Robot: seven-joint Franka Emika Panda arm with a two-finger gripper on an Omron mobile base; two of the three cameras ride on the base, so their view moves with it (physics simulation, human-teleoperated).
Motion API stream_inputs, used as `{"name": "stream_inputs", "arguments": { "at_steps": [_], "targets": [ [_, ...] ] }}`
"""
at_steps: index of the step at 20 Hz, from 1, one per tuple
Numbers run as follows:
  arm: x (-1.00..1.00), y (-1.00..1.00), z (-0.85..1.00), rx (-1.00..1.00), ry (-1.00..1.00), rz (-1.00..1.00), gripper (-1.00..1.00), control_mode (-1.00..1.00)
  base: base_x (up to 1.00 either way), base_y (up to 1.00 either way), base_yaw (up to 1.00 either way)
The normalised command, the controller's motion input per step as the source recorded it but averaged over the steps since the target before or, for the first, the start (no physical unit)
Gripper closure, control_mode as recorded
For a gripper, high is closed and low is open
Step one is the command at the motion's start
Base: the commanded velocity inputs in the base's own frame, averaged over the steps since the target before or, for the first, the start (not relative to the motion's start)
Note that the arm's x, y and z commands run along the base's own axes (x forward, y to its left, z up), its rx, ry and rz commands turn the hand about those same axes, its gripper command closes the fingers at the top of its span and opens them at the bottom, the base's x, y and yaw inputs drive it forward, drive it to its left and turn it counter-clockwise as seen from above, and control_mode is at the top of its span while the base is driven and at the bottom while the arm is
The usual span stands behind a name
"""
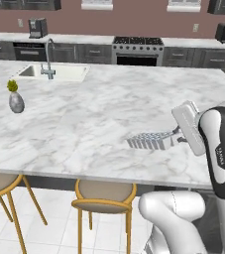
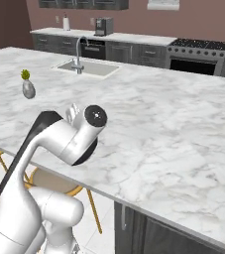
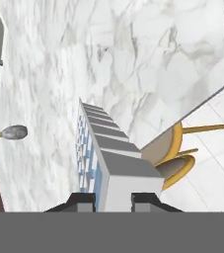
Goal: Open the freezer door, pick up the ice cube tray from the freezer, and place it on the dining counter.
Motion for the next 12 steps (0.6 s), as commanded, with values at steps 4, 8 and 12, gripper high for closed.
{"name": "stream_inputs", "arguments": {
  "at_steps": [4,8,12],
  "targets": [
    [0.53,0.00,-0.43,0.00,0.00,0.00,1.00,-1.00,0.00,0.00,0.00],
    [0.57,0.00,-0.41,0.00,0.00,0.00,1.00,-1.00,0.00,0.00,0.00],
    [0.63,0.00,-0.44,0.00,0.00,0.00,1.00,-1.00,0.00,0.00,0.00]
  ]
}}
